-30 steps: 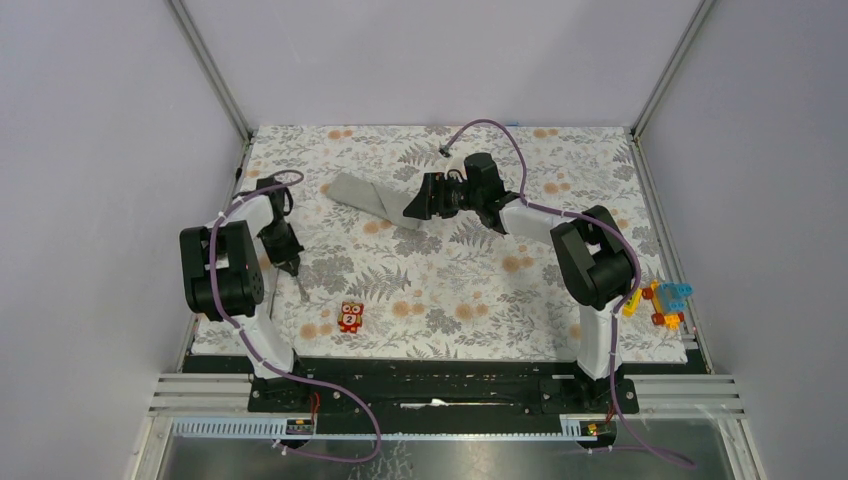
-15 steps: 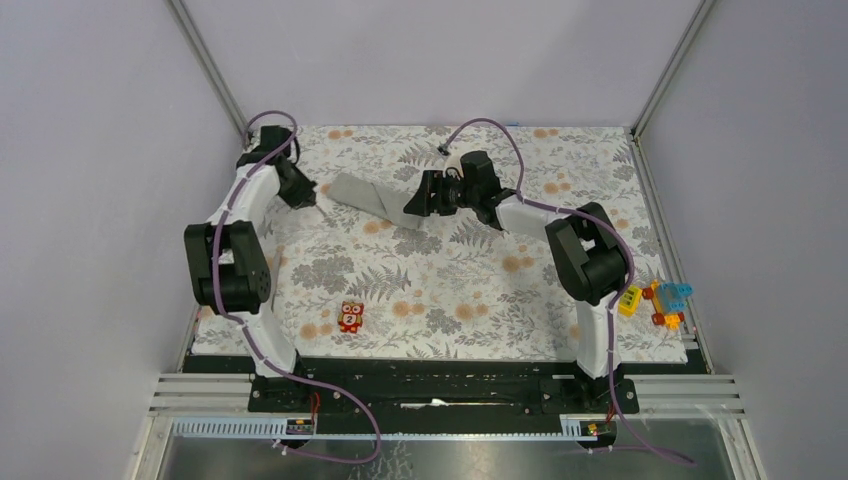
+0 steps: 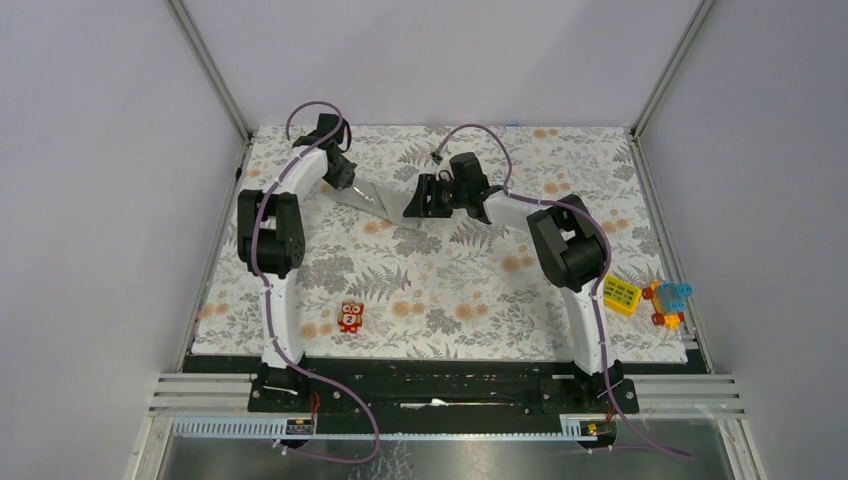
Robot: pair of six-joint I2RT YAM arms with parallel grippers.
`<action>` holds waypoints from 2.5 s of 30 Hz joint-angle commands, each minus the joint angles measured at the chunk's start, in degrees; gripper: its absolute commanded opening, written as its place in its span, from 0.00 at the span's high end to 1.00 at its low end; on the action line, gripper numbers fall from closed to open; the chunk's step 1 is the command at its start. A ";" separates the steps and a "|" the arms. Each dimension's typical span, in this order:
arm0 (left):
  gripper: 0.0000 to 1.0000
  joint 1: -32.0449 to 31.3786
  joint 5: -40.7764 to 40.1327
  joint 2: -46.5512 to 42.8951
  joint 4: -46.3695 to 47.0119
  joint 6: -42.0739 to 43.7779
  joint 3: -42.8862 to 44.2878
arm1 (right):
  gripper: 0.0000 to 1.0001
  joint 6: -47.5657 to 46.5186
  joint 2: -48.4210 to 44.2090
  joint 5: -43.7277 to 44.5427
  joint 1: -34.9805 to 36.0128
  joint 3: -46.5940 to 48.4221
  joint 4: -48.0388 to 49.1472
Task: Fold the napkin into a case and place the utensils inside
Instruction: Insert the spoon into the folded napkin.
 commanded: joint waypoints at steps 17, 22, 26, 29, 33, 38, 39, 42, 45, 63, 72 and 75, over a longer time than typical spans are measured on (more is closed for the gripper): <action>1.00 -0.77 -0.06 1.01 4.14 -9.00 -0.75 | 0.53 -1.23 3.46 5.83 1.25 7.25 -6.02; 1.00 -1.02 1.95 1.68 4.60 -10.57 -1.01 | 0.54 -1.19 4.05 5.84 1.22 7.60 -6.44; 1.00 -1.48 4.17 1.98 4.62 -11.83 -1.16 | 0.55 -1.54 4.17 6.08 1.25 8.04 -7.17; 1.00 -2.34 4.21 1.59 4.60 -12.84 -1.68 | 0.55 -1.75 4.18 6.30 1.21 8.24 -7.24; 1.00 -2.95 6.17 1.39 5.61 -15.33 -3.57 | 0.56 -1.58 4.88 6.11 1.36 8.72 -7.41; 1.00 -3.54 8.82 1.71 6.91 -17.44 -4.89 | 0.60 -1.83 5.01 6.10 1.52 9.13 -7.91; 1.00 -3.72 8.83 1.55 6.88 -17.67 -5.07 | 0.61 -1.94 4.96 6.24 1.55 9.18 -7.93; 1.00 -4.00 8.84 0.86 6.93 -18.85 -6.04 | 0.64 -2.13 5.27 6.18 1.59 9.47 -8.41; 1.00 -4.24 9.91 0.59 7.39 -19.89 -6.92 | 0.65 -2.20 5.37 6.18 1.72 9.77 -8.57; 0.79 -4.27 9.65 0.44 10.37 -16.94 -6.89 | 0.66 -2.81 5.43 6.05 2.02 10.24 -9.02; 0.74 -3.46 9.65 -3.85 12.58 -15.14 -10.75 | 0.66 -2.93 5.26 5.73 2.13 10.27 -9.00; 0.71 -3.27 9.65 -7.25 13.14 -13.37 -13.41 | 0.66 -3.03 5.25 5.63 2.15 10.33 -9.00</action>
